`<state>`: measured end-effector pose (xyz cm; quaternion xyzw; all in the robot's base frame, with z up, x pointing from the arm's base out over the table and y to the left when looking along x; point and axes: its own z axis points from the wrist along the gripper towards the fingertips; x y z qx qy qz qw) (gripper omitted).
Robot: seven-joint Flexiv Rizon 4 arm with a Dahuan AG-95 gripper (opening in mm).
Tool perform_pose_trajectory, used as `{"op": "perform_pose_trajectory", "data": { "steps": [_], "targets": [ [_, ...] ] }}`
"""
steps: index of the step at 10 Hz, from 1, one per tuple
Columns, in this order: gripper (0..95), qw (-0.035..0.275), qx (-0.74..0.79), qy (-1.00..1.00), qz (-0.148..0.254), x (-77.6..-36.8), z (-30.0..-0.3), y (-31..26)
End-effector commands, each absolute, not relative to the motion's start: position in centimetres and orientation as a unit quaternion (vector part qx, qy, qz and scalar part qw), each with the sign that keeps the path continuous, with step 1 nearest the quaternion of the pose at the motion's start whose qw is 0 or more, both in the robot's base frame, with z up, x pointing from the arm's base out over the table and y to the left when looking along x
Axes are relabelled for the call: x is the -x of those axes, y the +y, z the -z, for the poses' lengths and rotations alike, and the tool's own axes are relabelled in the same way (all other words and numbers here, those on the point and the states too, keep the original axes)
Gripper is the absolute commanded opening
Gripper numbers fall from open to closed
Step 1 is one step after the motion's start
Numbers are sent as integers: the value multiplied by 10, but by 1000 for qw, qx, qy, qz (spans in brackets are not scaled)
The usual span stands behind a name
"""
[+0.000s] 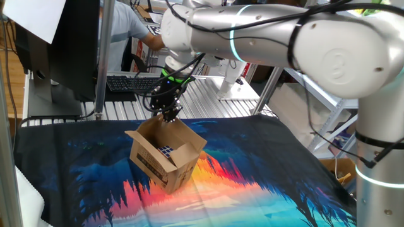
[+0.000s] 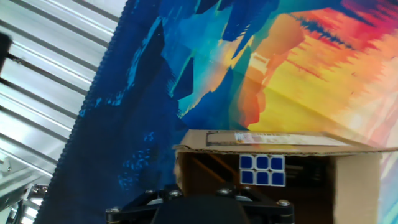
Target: Cover the box
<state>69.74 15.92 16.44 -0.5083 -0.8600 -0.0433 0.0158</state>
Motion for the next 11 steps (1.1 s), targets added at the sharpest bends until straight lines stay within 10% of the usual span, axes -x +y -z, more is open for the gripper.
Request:
{"op": "perform_pose_trajectory", "data": {
  "steps": [1,11],
  "targets": [
    [380,13,504,-863,45,-695,-159,160],
    [380,8,505,-862,40,-695,-138,158]
  ]
}}
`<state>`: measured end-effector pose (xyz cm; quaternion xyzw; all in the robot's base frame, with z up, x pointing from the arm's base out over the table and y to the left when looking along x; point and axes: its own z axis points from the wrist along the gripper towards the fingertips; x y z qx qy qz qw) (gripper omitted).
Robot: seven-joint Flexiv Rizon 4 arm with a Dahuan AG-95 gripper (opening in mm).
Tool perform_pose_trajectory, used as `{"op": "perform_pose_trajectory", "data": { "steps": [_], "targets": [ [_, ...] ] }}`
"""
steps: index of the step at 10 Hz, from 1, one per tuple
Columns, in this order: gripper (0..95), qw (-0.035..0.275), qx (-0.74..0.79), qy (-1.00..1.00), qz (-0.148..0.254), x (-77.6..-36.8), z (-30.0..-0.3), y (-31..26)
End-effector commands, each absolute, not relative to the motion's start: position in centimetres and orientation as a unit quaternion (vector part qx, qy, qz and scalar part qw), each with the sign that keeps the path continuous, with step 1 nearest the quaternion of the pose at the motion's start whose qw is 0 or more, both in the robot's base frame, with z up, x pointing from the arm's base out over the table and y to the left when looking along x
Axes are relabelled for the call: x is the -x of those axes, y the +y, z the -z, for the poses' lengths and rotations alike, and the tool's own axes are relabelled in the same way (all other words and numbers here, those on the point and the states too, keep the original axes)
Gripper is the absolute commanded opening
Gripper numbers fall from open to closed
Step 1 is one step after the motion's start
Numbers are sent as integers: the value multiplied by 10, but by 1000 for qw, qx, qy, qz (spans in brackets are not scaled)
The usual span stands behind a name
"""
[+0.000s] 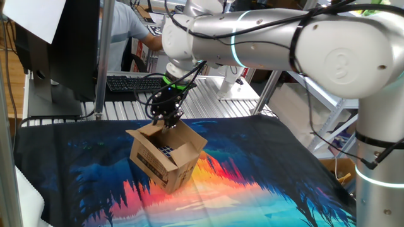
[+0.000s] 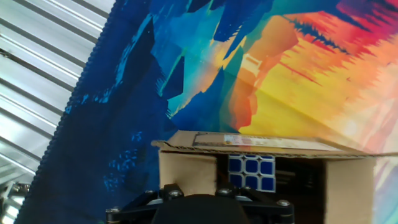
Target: Cover the box
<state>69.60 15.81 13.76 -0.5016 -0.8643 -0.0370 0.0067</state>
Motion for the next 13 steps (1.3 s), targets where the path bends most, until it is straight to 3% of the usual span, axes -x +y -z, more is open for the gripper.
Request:
{"op": "perform_pose_trajectory", "data": {
  "steps": [1,2,3,13],
  "targets": [
    [380,8,506,-861,40,-696,-137,158],
    [380,8,509,-860,41,-696,-136,158],
    [570,7,514,-857,43,-696,-135,159],
    [570,5,528,-848,50,-700,-124,161]
  ]
}}
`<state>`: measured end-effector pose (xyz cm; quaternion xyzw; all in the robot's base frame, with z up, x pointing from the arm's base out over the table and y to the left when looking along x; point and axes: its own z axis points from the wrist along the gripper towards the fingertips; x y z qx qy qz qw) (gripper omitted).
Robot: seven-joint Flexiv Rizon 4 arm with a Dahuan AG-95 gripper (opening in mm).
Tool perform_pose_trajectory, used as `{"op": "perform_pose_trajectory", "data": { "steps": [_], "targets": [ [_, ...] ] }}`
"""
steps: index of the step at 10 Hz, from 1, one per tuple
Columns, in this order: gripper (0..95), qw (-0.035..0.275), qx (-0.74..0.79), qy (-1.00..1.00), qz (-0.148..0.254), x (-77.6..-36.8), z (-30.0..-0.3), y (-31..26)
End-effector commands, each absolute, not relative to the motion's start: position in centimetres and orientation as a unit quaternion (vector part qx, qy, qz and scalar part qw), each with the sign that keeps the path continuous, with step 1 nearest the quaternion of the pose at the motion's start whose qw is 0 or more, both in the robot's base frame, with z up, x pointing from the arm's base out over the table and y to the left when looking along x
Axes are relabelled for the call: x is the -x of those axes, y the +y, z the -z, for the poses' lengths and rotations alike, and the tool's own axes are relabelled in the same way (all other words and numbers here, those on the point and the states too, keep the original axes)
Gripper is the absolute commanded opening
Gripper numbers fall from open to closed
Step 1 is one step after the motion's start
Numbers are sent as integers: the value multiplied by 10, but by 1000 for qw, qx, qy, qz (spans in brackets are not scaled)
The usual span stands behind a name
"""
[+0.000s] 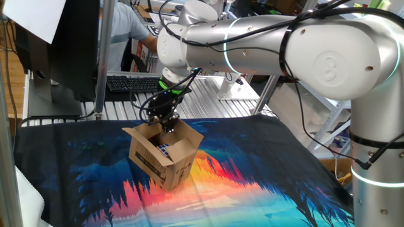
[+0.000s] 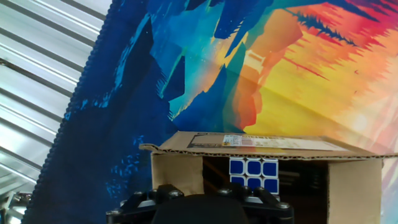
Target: Cover the box
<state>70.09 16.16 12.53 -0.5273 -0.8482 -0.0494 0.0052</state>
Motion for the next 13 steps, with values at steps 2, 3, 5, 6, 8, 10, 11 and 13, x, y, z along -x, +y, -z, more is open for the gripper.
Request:
{"op": "perform_pose_trajectory", "data": {
  "steps": [2,3,5,6,8,10,11,13],
  "targets": [
    [570,6,530,-846,52,-700,-124,161],
    [570,8,533,-844,54,-700,-122,161],
    [570,5,538,-841,56,-702,-117,163],
    [570,5,538,-841,57,-702,-116,163],
    [570,3,539,-840,59,-703,-112,163],
    [570,4,543,-837,61,-703,-111,163],
    [570,4,543,-838,60,-703,-111,163],
    [570,6,541,-839,60,-702,-114,163]
  ]
}}
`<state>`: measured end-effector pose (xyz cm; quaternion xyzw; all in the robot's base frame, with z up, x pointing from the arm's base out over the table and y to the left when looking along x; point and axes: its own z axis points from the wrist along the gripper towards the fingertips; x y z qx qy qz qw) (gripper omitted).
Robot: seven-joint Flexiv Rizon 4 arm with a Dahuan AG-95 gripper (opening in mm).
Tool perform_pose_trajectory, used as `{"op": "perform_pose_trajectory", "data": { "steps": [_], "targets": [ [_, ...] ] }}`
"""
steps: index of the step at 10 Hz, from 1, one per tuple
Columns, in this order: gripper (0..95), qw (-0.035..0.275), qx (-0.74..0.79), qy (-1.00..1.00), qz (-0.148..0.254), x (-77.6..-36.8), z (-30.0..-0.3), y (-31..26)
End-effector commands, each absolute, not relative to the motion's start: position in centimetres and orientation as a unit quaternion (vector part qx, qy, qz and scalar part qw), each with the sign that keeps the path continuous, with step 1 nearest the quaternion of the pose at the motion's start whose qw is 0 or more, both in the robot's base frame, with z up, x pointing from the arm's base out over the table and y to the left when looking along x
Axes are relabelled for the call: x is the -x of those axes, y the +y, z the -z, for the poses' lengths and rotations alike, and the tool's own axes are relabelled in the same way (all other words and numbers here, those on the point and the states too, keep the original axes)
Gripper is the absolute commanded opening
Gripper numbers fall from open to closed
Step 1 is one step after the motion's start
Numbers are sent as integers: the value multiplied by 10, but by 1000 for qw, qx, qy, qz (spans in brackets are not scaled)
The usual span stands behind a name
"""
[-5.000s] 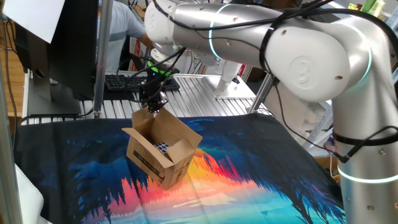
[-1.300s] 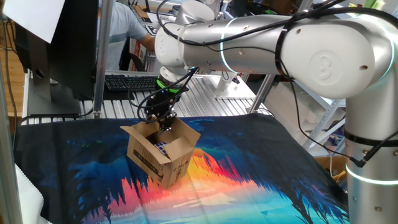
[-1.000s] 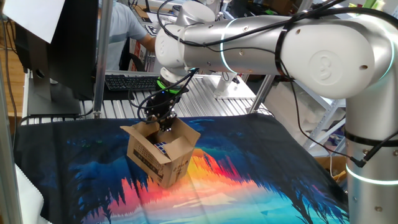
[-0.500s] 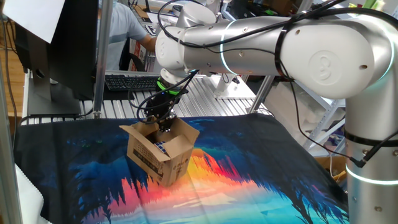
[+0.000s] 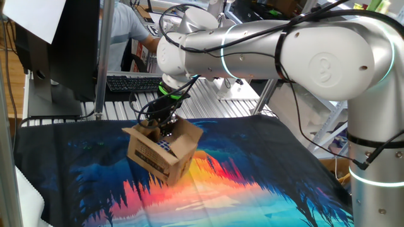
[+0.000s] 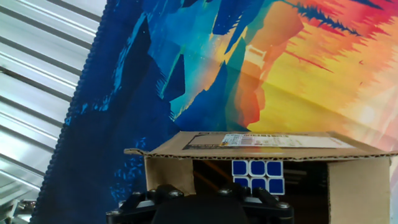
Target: Cover the box
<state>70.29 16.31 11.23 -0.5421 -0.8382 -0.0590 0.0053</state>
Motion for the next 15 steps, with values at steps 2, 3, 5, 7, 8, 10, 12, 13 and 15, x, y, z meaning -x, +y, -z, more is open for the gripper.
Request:
{"op": "perform_pose_trajectory", "data": {
  "steps": [2,3,5,7,8,10,12,13,15],
  "targets": [
    [570,13,535,-843,58,-701,-119,162],
    [570,17,532,-845,56,-699,-126,161],
    [570,24,527,-848,53,-694,-145,156],
    [570,23,540,-840,48,-695,-159,149],
    [570,19,571,-820,38,-698,-164,146],
    [570,8,626,-780,25,-707,-169,141],
    [570,5,656,-754,19,-723,-181,128],
    [570,5,662,-749,18,-727,-185,124],
    [570,0,695,-719,11,-735,-195,113]
  ]
}}
